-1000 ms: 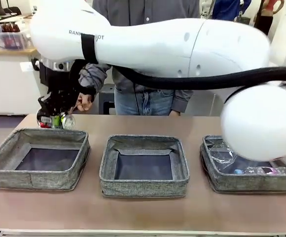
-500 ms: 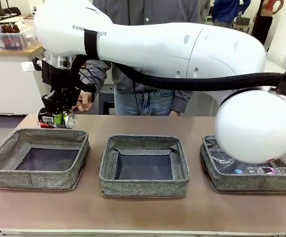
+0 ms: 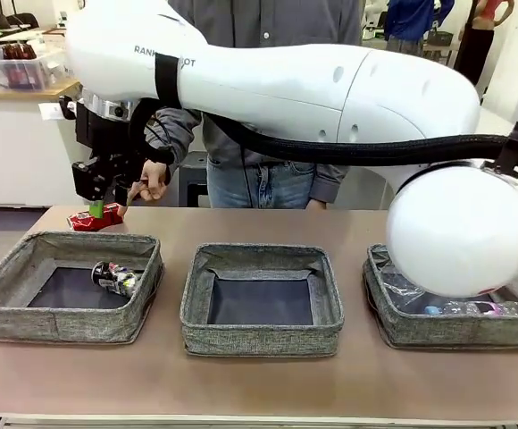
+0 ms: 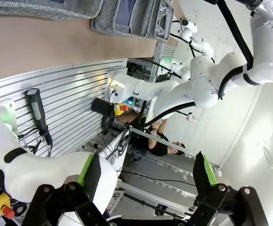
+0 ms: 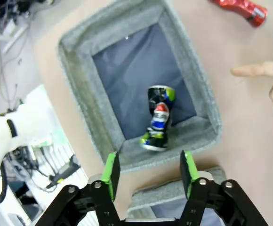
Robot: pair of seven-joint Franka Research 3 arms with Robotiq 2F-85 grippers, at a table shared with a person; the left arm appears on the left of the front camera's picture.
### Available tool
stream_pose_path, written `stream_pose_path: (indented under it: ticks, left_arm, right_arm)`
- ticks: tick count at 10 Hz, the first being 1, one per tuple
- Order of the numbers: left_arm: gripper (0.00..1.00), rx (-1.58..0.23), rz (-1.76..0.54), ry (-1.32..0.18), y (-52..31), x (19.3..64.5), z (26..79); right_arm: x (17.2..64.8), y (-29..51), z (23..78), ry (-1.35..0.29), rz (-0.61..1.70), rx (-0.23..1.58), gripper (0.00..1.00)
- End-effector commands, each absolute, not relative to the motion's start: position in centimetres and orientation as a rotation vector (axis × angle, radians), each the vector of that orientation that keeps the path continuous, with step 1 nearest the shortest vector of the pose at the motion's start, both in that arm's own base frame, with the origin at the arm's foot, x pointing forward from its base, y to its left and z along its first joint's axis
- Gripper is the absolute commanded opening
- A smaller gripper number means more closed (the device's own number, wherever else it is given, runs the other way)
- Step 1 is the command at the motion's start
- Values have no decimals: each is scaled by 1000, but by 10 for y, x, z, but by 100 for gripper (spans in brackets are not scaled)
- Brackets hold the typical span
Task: Sort the waste into the appropriate baskets.
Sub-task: Place the picked waste into the Fabric basket indicated by the person.
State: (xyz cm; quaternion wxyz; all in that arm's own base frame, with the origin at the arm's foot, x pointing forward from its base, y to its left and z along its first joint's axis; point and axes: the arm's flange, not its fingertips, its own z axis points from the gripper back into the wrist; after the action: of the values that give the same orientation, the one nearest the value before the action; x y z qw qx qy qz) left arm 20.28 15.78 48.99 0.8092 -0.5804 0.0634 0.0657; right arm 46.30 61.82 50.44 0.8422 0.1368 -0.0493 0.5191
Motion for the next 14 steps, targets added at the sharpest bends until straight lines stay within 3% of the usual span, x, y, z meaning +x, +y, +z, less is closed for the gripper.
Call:
stream_pose_path:
  ticks: [1, 6, 8, 10, 12, 14]
  left_arm:
    - [100, -1249, 133, 120, 160, 204, 492]
    - [100, -1249, 133, 120, 160, 204, 492]
    - [100, -1249, 133, 120, 160, 204, 492]
    - [100, -1240, 141, 135, 158, 203, 490]
    - [100, -1272, -103, 73, 98, 218, 508]
    - [100, -1327, -250, 69, 48, 236, 516]
  right_arm:
    - [473, 625, 510, -128, 1101, 333, 100]
    - [473, 604, 532, -205, 1013, 393, 100]
    - [458, 565, 569, -199, 771, 294, 100]
    - [413, 491, 615, -112, 630, 284, 100]
    - [352, 415, 639, -121, 553, 290, 100]
    - [292, 344, 635, -134, 438, 420, 100]
